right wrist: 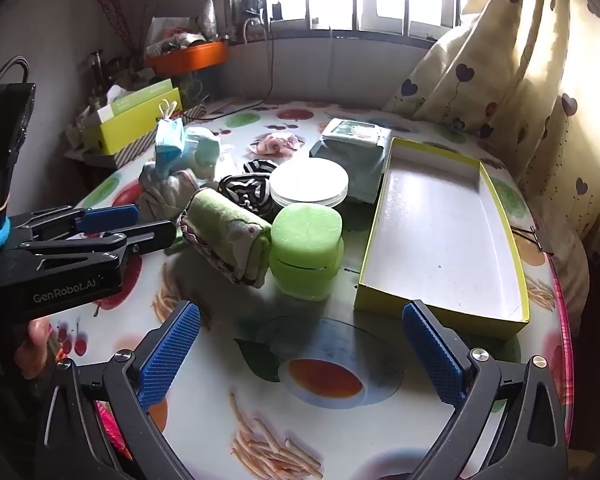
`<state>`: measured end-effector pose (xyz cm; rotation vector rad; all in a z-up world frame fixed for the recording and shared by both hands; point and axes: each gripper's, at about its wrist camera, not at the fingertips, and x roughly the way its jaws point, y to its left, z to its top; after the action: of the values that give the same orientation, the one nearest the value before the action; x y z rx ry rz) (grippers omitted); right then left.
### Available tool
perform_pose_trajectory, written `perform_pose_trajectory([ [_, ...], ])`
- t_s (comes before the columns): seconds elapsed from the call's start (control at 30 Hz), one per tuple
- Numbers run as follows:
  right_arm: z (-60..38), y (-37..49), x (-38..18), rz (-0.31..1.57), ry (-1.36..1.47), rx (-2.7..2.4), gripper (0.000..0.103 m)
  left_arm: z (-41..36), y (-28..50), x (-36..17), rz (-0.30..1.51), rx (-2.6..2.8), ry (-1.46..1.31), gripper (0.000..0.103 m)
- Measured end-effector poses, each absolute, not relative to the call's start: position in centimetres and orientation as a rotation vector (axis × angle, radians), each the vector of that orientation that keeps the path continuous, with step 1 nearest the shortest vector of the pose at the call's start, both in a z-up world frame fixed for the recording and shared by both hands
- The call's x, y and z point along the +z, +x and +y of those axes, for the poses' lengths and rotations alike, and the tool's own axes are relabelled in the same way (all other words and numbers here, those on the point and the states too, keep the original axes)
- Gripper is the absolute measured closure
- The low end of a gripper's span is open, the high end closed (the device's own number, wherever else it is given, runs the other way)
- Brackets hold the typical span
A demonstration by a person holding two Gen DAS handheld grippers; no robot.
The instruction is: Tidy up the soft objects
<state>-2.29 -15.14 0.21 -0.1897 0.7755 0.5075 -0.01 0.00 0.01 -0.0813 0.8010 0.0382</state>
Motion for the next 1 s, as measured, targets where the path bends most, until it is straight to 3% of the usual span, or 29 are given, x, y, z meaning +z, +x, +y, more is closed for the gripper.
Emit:
perform_pose_trajectory([
  [1.0, -15.22, -2.38, 0.42, 0.762, -0.198, 0.504, 0.001, 0.43, -0.54, 0.22, 0.767, 0.043, -0.09, 0.048],
])
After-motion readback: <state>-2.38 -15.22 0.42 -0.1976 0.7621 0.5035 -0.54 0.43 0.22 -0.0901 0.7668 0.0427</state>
